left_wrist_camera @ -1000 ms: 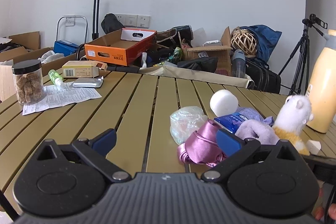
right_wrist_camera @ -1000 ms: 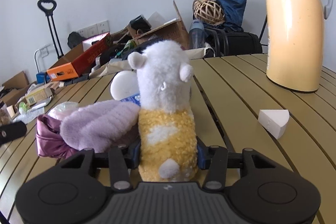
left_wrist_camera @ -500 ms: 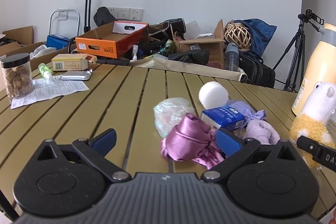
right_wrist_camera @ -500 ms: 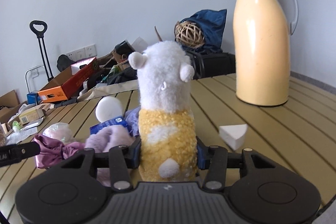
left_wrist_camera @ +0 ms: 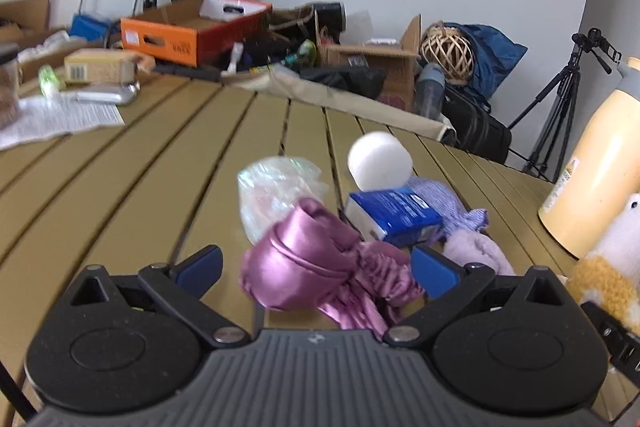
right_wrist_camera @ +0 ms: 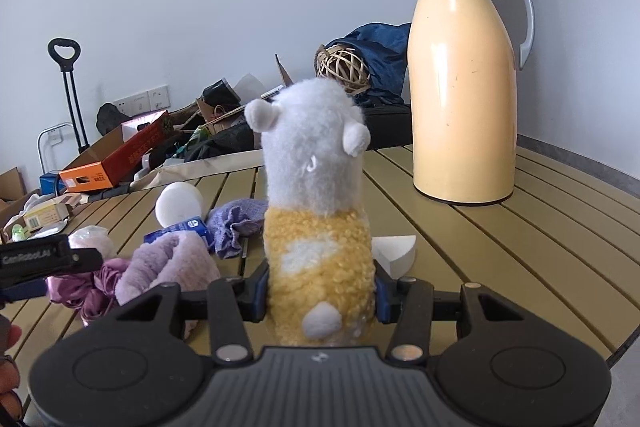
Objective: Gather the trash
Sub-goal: 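Grasp the white-and-yellow plush with the right gripper while the left gripper approaches the pink scrunchie, then close the left gripper on the pink satin scrunchie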
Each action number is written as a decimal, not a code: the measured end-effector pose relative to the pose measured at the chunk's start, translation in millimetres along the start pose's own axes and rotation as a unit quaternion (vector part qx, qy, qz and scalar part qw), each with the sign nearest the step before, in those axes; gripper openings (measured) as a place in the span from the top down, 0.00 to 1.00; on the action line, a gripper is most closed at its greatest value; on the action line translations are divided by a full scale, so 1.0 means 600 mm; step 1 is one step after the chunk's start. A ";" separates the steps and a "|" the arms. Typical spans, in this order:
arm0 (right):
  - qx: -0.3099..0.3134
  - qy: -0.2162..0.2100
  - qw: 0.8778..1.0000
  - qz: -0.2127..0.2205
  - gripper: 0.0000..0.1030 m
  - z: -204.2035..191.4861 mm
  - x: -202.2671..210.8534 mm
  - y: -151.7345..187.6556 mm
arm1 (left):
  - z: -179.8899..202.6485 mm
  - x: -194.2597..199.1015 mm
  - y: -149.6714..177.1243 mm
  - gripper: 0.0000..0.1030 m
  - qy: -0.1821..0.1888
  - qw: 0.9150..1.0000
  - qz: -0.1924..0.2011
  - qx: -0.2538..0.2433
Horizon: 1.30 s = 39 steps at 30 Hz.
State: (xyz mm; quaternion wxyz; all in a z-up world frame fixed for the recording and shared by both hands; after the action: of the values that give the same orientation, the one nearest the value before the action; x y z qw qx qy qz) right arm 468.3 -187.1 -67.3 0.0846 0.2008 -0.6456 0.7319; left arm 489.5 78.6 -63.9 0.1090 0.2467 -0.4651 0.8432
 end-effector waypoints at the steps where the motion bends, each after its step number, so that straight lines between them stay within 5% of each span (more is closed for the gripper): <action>1: 0.000 -0.001 1.000 -0.001 0.54 0.000 -0.001 0.001 | 0.002 -0.002 0.000 0.01 -0.002 1.000 -0.002 -0.001; 11: 0.006 -0.004 1.000 -0.003 0.54 -0.008 -0.002 0.001 | 0.002 -0.010 0.005 0.16 -0.004 1.000 -0.019 -0.011; 15: 0.009 -0.005 1.000 -0.003 0.54 -0.009 -0.002 0.003 | 0.003 -0.007 0.008 0.48 -0.011 1.000 -0.015 -0.022; 17: 0.009 -0.005 1.000 -0.002 0.54 -0.008 -0.002 0.003 | 0.001 -0.004 0.008 0.55 -0.002 1.000 -0.013 -0.021; 18: 0.009 -0.005 1.000 -0.002 0.54 -0.006 -0.002 0.003 | 0.001 -0.003 0.008 0.68 -0.005 1.000 -0.013 -0.024; 25: 0.007 -0.004 1.000 -0.002 0.54 -0.002 0.000 0.004 | -0.006 0.003 0.001 0.85 -0.002 1.000 -0.009 -0.022; 33: 0.008 -0.004 1.000 0.000 0.54 -0.004 0.004 0.006 | -0.003 0.023 0.001 0.82 -0.004 0.999 -0.009 -0.039; 35: 0.006 -0.004 1.000 0.000 0.54 -0.004 0.004 0.006 | -0.003 0.033 -0.001 0.70 0.000 0.999 -0.006 -0.039; 37: 0.004 -0.004 1.000 0.000 0.54 -0.003 0.005 0.005 | -0.001 0.042 -0.006 0.25 0.007 0.999 -0.002 -0.035; 39: 0.003 -0.003 1.000 0.000 0.54 -0.003 0.004 0.006 | 0.003 0.051 -0.010 0.19 0.019 0.999 0.019 -0.034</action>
State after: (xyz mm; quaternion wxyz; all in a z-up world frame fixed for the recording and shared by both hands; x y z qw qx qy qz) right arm 464.3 -185.9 -69.6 0.0818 0.2034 -0.6435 0.7334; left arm 466.4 78.9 -42.8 0.1105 0.2181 -0.4959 0.8332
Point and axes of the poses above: each gripper's, at about its wrist camera, not at the fingertips, and x roughly against the way its jaws point, z to its right, y to its underside, the point moved 4 cm from there along -x, roughly the way its jaws point, and after that the axes turned 14 degrees about x, right-handed, at the moved point
